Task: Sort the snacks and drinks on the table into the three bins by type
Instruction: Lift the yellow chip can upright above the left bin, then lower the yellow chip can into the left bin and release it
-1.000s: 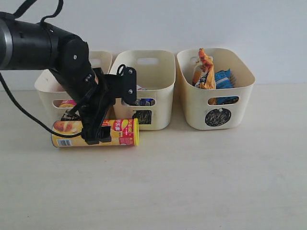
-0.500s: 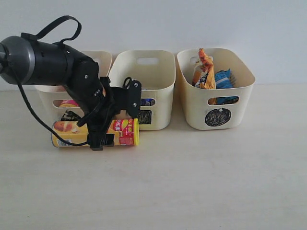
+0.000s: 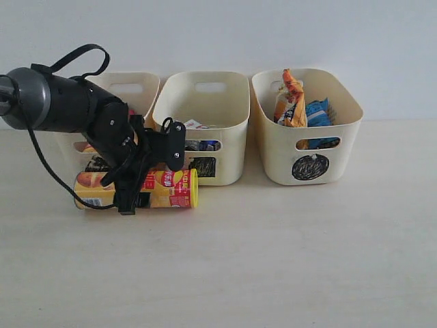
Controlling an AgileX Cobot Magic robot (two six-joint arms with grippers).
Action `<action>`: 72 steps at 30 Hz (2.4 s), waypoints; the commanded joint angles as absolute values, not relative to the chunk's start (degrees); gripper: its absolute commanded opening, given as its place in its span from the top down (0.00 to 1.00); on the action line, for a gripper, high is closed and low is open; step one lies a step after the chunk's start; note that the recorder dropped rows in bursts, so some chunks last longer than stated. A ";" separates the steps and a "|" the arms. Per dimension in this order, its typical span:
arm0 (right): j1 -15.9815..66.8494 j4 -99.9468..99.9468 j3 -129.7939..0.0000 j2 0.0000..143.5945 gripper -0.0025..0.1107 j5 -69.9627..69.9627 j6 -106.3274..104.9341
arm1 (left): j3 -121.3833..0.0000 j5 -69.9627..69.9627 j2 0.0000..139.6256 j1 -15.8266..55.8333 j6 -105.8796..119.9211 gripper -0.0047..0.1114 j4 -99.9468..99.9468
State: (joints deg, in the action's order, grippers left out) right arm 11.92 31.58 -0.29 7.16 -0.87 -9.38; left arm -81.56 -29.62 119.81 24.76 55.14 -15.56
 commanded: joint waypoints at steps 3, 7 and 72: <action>11.96 31.25 0.00 7.37 0.97 -0.49 -9.51 | -81.42 -27.88 121.97 24.57 55.09 0.23 -14.07; 11.96 31.25 0.00 7.37 0.97 -0.49 -9.51 | -81.42 -28.06 122.09 24.57 54.89 0.40 -13.91; 11.96 31.25 0.00 7.37 0.97 -0.70 -9.38 | -95.20 -5.59 113.13 9.75 -5.65 0.92 1.61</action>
State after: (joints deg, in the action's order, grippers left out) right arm 11.92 31.58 -0.29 7.16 -0.88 -8.93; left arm -94.49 -6.89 111.23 9.80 -5.11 1.52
